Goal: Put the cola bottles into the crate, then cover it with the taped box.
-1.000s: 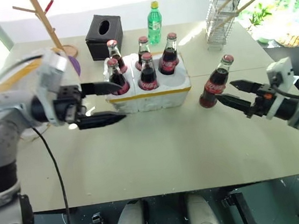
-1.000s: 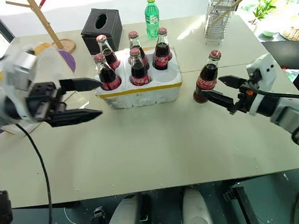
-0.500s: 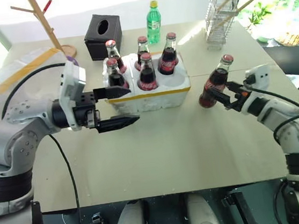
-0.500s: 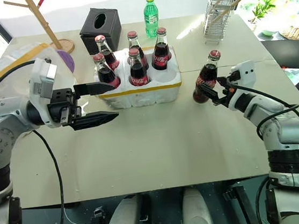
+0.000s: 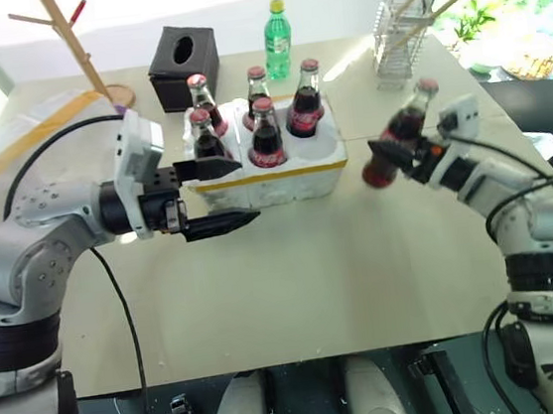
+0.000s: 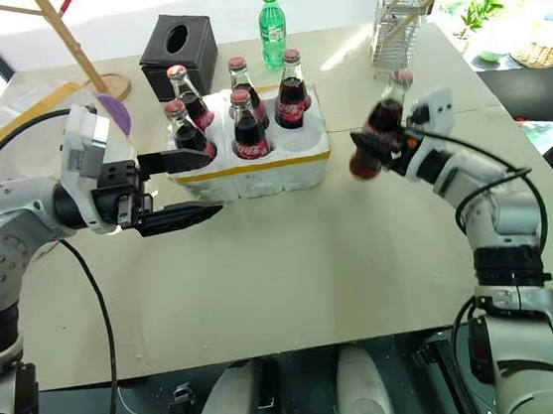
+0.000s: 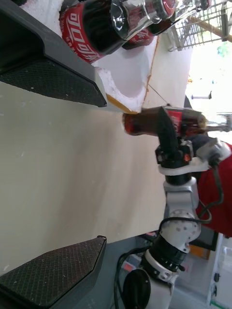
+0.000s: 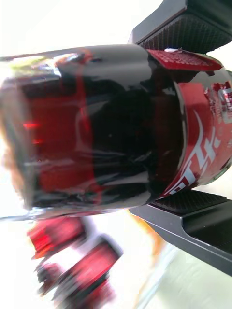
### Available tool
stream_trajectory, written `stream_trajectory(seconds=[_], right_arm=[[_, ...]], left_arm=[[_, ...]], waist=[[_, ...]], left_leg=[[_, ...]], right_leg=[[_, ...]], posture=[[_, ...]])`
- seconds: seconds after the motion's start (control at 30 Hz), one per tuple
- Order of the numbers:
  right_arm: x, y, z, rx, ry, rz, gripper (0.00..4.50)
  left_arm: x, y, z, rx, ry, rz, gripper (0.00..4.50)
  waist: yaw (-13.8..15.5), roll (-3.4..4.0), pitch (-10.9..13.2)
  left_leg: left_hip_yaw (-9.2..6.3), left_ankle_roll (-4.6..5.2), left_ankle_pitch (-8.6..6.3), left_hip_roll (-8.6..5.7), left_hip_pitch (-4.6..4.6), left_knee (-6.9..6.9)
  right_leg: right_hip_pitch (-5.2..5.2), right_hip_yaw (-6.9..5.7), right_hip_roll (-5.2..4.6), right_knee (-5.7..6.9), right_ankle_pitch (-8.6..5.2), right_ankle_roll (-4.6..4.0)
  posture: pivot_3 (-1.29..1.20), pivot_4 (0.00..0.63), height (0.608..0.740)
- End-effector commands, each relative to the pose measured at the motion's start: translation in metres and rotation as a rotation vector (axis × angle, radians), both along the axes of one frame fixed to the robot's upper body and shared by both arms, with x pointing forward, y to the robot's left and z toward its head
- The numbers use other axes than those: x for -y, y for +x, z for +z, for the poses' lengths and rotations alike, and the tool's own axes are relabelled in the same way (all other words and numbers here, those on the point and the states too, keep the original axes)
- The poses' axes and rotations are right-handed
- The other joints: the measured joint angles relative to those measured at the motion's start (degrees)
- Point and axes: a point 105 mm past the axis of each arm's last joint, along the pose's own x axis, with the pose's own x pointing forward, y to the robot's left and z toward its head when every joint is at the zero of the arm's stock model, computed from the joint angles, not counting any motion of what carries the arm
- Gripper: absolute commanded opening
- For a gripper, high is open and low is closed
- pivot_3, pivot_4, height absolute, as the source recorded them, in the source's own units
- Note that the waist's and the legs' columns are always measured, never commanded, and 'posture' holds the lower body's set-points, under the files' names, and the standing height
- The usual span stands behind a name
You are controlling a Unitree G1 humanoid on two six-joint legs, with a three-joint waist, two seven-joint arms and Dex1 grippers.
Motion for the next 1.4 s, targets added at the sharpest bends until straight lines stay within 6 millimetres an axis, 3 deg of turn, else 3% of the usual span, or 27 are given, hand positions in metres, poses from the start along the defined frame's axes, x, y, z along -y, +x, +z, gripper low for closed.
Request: stream_trajectory(seconds=[0.03, 0.23, 0.4, 0.67, 0.77, 0.93, 1.1, 1.17, 1.23, 1.3, 1.37, 1.4], right_arm=[[-0.034, -0.019, 0.061, 0.197, -0.010, 0.152, 2.89], [-0.075, -0.009, 0.056, 0.179, -0.046, 0.242, 2.89], [-0.089, 0.023, 0.019, 0.081, -0.179, 0.142, 2.89], [-0.105, 0.025, -0.023, -0.018, -0.251, 0.207, 2.89], [-0.104, 0.024, -0.024, -0.039, -0.246, 0.203, 4.31], [-0.087, 0.002, 0.007, 0.038, -0.228, 0.244, 4.42], [-0.052, -0.036, 0.050, 0.104, -0.235, 0.302, 4.42], [-0.044, -0.049, 0.057, 0.101, -0.242, 0.333, 4.42], [-0.036, -0.081, 0.063, 0.112, -0.291, 0.449, 4.42], [-0.035, -0.108, 0.066, 0.121, -0.329, 0.558, 4.42], [-0.036, -0.119, 0.069, 0.114, -0.313, 0.602, 4.42], [-0.036, -0.121, 0.071, 0.108, -0.299, 0.615, 4.42]], left_arm=[[-0.006, -0.001, 0.012, 0.055, -0.020, 0.031, 4.50], [-0.007, 0.004, 0.010, 0.062, -0.019, 0.061, 4.50], [-0.009, 0.003, 0.011, 0.068, -0.032, 0.078, 4.50], [-0.021, 0.002, 0.011, 0.074, -0.028, 0.127, 4.50], [-0.032, 0.001, 0.010, 0.071, -0.016, 0.166, 4.50], [-0.055, -0.008, 0.017, 0.077, 0.035, 0.218, 4.50], [-0.104, -0.027, 0.044, 0.067, 0.102, 0.322, 4.50], [-0.118, -0.034, 0.056, 0.061, 0.110, 0.353, 4.50], [-0.154, -0.047, 0.068, 0.039, 0.182, 0.436, 4.50], [-0.212, -0.051, 0.067, -0.018, 0.298, 0.622, 4.50], [-0.251, -0.057, 0.058, -0.071, 0.409, 0.728, 4.50], [-0.262, -0.061, 0.055, -0.088, 0.446, 0.745, 4.50]], waist=[[-0.2, 0.00, 0.0], [0.1, -0.06, 0.0], [0.2, -0.06, 0.0], [-0.2, -0.06, 0.0], [-0.3, -0.07, 0.0], [0.0, -0.06, 0.0], [0.1, -0.06, 0.0], [0.1, -0.06, 0.0], [0.0, -0.06, 0.0], [-0.1, 0.01, 0.0], [-0.4, 0.03, 0.0], [-0.4, 0.04, 0.0]], left_leg=[[0.00, -0.03, 0.02, 0.01, 0.00, -0.07], [0.00, -0.14, 0.08, 0.00, 0.08, -0.30], [-0.01, -0.20, 0.12, -0.08, 0.06, -0.30], [-0.04, -0.30, 0.17, -0.06, 0.04, -0.60], [-0.02, -0.30, 0.17, -0.06, 0.05, -0.60], [-0.02, -0.31, 0.18, -0.05, 0.05, -0.60], [-0.04, -0.29, 0.17, -0.06, 0.03, -0.60], [-0.03, -0.17, 0.10, -0.05, 0.05, -0.61], [-0.02, 0.05, -0.03, -0.02, 0.09, -0.62], [0.07, 0.15, -0.08, 0.00, 0.15, -0.64], [0.46, 0.19, -0.11, 0.02, 0.37, -0.75], [0.67, 0.19, -0.11, 0.07, 0.47, -0.78]], right_leg=[[-0.02, 0.00, 0.01, -0.01, 0.00, 0.00], [-0.02, 0.00, 0.01, 0.00, 0.00, 0.00], [-0.02, 0.00, -0.06, 0.00, 0.00, 0.00], [-0.18, -0.01, -0.03, 0.02, 0.00, -0.01], [-0.16, -0.01, -0.03, 0.01, 0.00, -0.01], [-0.17, 0.00, -0.03, 0.00, 0.00, -0.01], [-0.16, -0.01, -0.06, -0.04, 0.00, -0.01], [-0.14, -0.03, -0.04, -0.10, -0.01, -0.03], [-0.12, -0.03, -0.02, -0.12, -0.02, -0.03], [-0.09, -0.04, 0.00, -0.15, -0.08, -0.12], [-0.06, -0.05, -0.01, -0.15, -0.14, -0.17], [-0.06, -0.05, 0.00, -0.12, -0.15, -0.19]], posture=[[0.00, 0.150, 0.740], [0.00, 0.150, 0.740], [0.00, 0.150, 0.740], [0.00, 0.150, 0.740], [0.00, 0.150, 0.740], [0.00, 0.150, 0.740], [0.00, 0.150, 0.740], [0.00, 0.150, 0.740], [0.00, 0.150, 0.740], [0.00, 0.150, 0.740], [0.00, 0.150, 0.740], [0.00, 0.150, 0.740]])
